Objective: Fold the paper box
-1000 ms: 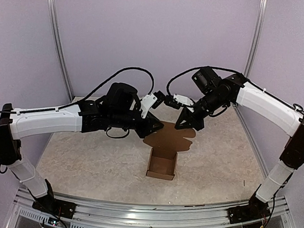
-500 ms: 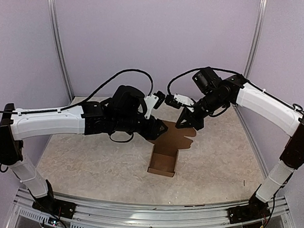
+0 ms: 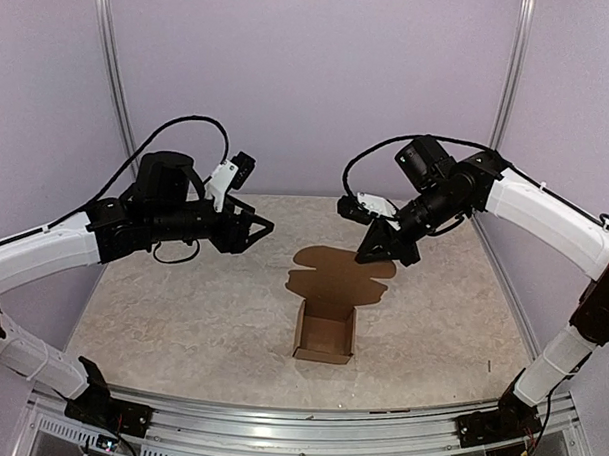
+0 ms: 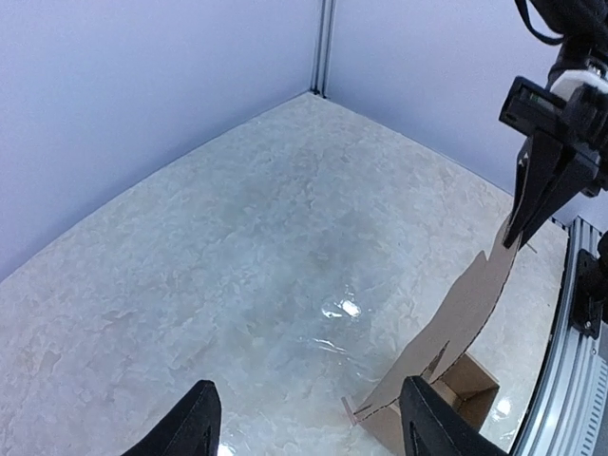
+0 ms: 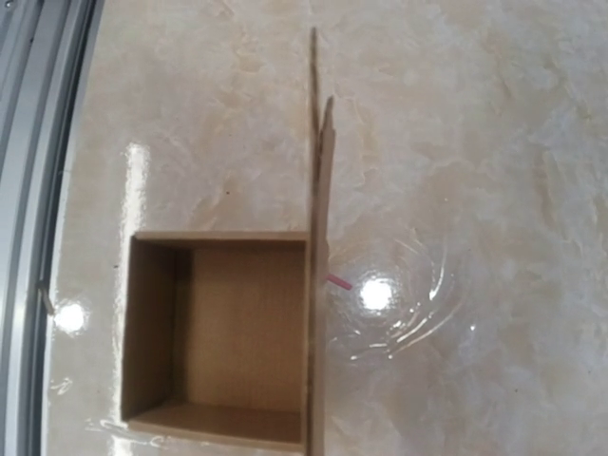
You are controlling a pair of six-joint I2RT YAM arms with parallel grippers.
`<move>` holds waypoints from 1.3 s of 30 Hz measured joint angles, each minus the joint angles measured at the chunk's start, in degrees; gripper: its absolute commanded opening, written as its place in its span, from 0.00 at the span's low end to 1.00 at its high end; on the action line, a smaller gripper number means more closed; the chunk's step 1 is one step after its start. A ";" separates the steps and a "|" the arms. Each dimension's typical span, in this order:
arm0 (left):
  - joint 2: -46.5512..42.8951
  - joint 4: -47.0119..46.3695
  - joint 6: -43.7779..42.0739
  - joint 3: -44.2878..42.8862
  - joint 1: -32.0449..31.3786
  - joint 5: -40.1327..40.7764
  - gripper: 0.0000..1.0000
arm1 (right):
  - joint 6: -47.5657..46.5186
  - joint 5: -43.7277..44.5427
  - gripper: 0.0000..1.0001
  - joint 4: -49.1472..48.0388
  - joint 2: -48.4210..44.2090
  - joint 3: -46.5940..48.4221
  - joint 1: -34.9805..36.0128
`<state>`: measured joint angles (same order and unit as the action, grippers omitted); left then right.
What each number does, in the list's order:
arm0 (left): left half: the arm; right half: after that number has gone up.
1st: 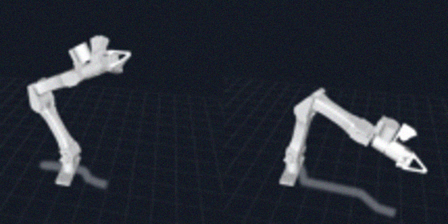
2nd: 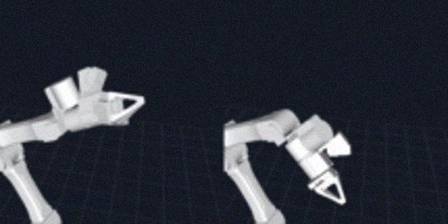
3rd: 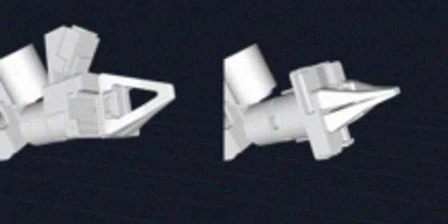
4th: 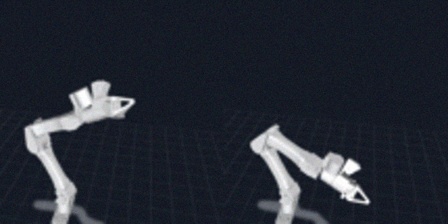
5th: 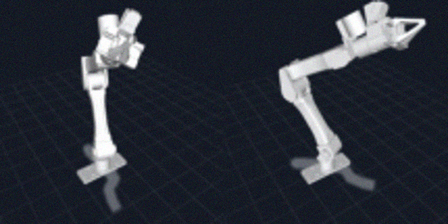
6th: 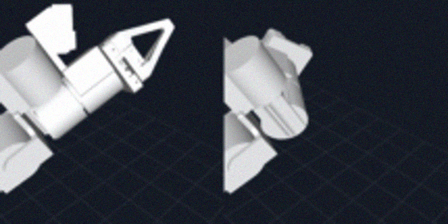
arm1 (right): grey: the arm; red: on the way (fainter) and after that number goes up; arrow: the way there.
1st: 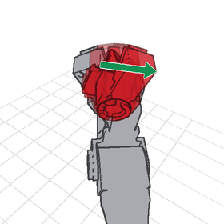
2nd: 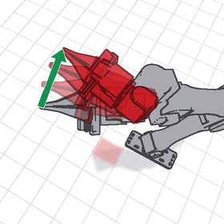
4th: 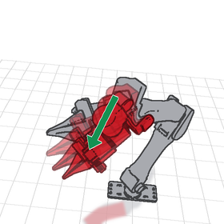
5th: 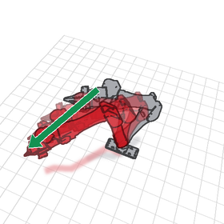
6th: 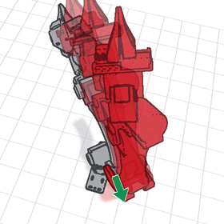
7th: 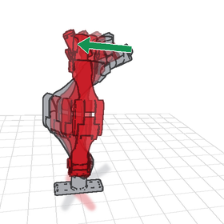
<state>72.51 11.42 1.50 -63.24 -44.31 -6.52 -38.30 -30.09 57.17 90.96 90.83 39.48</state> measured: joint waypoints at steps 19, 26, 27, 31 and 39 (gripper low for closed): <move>13.22 -0.96 -6.67 -4.61 -5.05 -11.13 0.59 | 0.57 -1.14 0.00 0.11 1.27 1.05 0.13; 14.34 -0.90 -7.89 -4.61 -5.27 -15.91 0.60 | 1.16 -1.14 0.00 0.85 2.25 1.16 0.13; 14.51 -0.92 -8.00 -4.61 -5.29 -16.59 0.59 | 1.18 -1.22 0.00 1.05 2.27 1.16 0.13; 15.08 -1.40 -8.07 -4.61 -5.55 -19.91 0.58 | 1.53 -1.31 0.00 1.44 2.27 1.16 0.13; 17.05 -4.98 -8.31 -4.61 -7.21 -25.20 0.50 | 1.49 -4.26 0.00 1.70 2.27 1.16 0.13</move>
<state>89.56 6.44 -6.81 -67.85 -51.53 -31.73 -36.82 -34.35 58.87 93.23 91.98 39.62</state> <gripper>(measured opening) 0.490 0.013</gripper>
